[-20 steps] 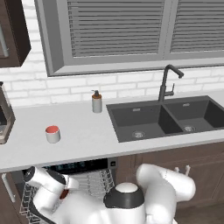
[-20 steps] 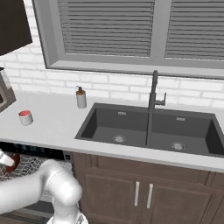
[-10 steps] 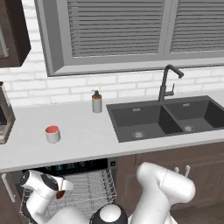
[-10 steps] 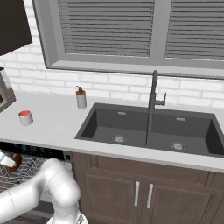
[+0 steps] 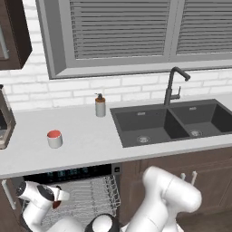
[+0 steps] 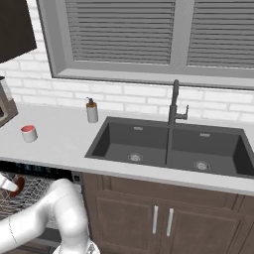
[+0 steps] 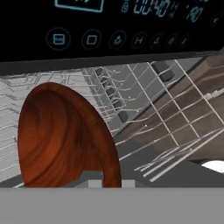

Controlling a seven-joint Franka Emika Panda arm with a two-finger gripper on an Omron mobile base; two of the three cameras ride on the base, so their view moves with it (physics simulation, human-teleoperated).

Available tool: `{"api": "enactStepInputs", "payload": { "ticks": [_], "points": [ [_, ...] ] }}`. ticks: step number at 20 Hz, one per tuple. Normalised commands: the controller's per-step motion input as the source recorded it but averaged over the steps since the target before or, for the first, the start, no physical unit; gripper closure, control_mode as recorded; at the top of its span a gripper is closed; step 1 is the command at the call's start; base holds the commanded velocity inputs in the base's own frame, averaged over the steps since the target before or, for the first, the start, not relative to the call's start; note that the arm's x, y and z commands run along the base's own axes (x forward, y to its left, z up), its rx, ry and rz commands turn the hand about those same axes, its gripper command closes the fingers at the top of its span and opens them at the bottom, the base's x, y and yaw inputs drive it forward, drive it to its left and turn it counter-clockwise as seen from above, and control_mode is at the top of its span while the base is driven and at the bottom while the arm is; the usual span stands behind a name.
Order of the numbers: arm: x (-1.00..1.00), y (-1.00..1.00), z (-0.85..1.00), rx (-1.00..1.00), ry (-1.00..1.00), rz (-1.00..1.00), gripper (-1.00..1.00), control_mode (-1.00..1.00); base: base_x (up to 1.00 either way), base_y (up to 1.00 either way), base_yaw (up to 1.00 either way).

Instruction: Pick up the cup and bowl from the counter, place them in the dishwasher, and close the dishwasher door.

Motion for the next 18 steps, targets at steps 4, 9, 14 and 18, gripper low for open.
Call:
{"api": "enactStepInputs", "payload": {
  "ticks": [4, 9, 14, 18],
  "points": [
    [0.41, 0.39, -0.42, 0.00, 0.00, 0.00, -1.00, -1.00, 0.00, 0.00, 0.00],
    [0.17, 0.28, -0.14, 0.00, 0.00, 0.00, -1.00, -1.00, 0.00, 0.00, 0.00],
    [-0.07, 0.06, 0.02, 0.00, 0.00, 0.00, -1.00, -1.00, 0.00, 0.00, 0.00],
    [-0.09, 0.00, 0.08, 0.00, -0.01, 0.00, -1.00, -1.00, 0.00, 0.00, 0.00]
  ]
}}
